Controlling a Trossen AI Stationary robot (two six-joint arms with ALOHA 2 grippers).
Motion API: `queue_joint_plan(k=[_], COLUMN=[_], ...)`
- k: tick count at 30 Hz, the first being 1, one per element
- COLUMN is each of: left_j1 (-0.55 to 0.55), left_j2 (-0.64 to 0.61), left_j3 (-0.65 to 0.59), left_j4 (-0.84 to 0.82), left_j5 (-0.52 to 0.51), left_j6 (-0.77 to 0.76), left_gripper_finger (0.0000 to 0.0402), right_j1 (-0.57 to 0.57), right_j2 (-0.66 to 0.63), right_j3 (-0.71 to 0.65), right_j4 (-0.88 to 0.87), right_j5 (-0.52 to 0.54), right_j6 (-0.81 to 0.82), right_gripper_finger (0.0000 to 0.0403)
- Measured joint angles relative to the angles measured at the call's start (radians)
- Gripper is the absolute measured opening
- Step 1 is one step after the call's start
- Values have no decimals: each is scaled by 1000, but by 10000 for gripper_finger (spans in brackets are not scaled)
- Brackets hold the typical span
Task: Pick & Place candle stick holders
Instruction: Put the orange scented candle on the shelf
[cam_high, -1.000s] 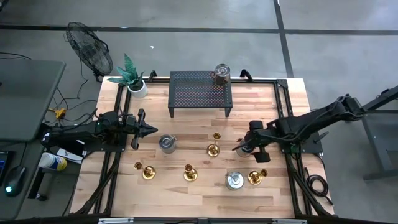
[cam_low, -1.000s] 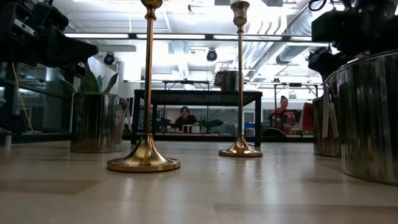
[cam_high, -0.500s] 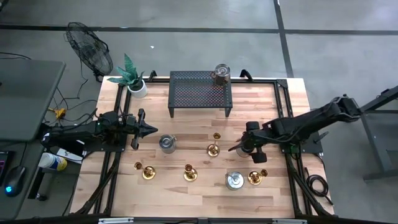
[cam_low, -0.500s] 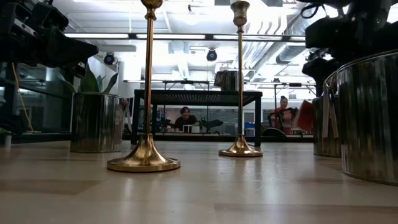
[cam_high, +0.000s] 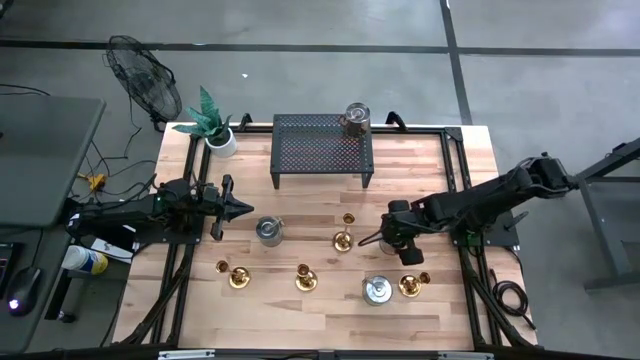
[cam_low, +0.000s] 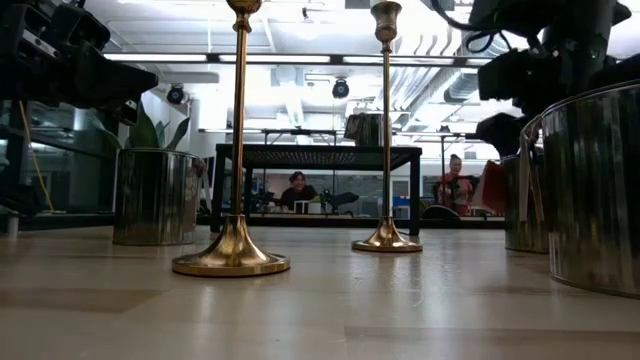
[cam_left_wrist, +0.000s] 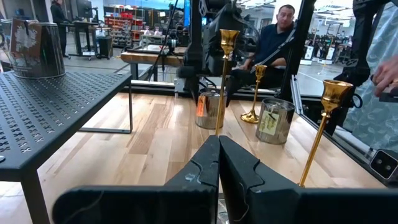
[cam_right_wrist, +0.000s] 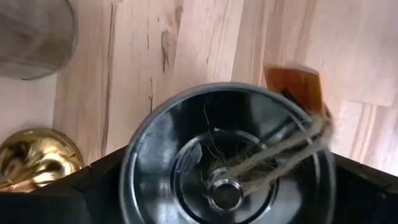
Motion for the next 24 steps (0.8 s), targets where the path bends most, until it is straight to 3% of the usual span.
queue_joint_plan(k=[24], left_j1=[0], left_j2=[0], left_j3=[0], left_j4=[0], left_j5=[0], left_j6=[0], left_gripper_finger=[0], right_j1=[-9], right_j2=[61], right_j3=[0], right_j4=[36], right_j5=[-26], right_j6=[32], right_gripper_finger=[378])
